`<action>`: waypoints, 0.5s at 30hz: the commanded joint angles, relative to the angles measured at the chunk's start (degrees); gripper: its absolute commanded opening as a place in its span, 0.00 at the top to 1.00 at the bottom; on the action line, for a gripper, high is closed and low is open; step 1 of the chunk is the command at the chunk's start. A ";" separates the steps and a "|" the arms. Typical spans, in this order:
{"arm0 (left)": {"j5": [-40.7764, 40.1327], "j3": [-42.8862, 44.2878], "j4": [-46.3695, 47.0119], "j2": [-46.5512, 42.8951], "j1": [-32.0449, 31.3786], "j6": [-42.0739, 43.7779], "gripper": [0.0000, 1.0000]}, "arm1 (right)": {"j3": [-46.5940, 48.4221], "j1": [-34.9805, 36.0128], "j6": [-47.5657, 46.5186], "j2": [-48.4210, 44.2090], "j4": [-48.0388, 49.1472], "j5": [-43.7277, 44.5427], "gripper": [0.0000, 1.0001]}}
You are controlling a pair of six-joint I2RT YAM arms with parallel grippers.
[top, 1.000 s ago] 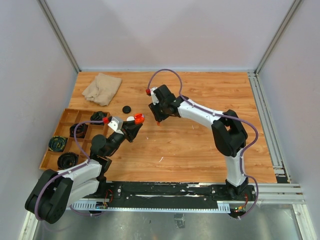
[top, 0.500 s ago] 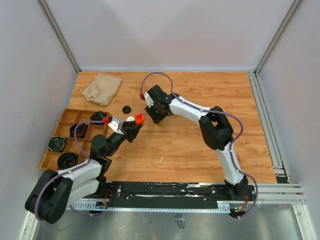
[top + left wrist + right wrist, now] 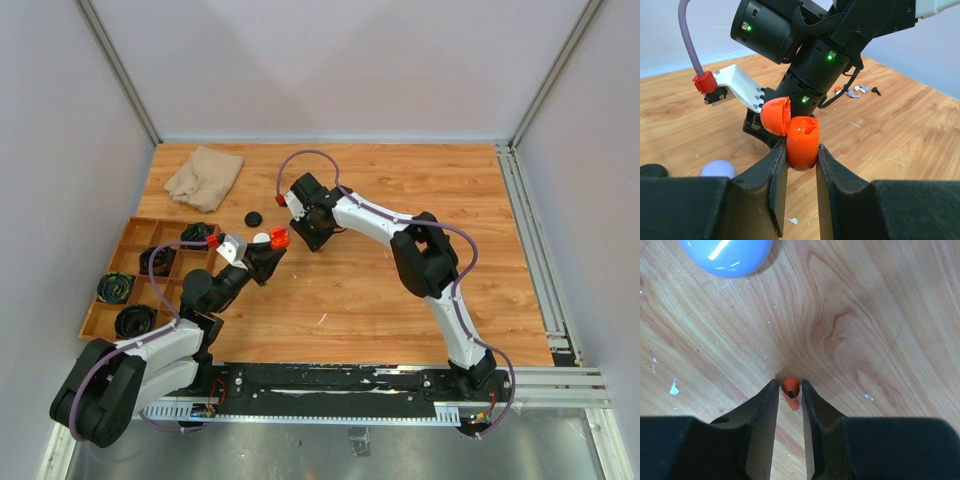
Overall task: Insert the wireless bluetooth earbuds into the charging case
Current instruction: Pick up the earbud from the center of the board.
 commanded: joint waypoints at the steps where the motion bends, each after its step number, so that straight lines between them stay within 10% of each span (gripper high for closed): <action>1: 0.92 -0.31 1.47 -0.36 0.35 1.27 1.00 | 1.86 0.63 -1.61 2.29 -2.96 1.80 0.76; 15: 5.73 -0.90 6.04 -1.02 0.35 1.28 1.00 | -9.84 0.44 0.57 -11.60 1.71 1.65 0.89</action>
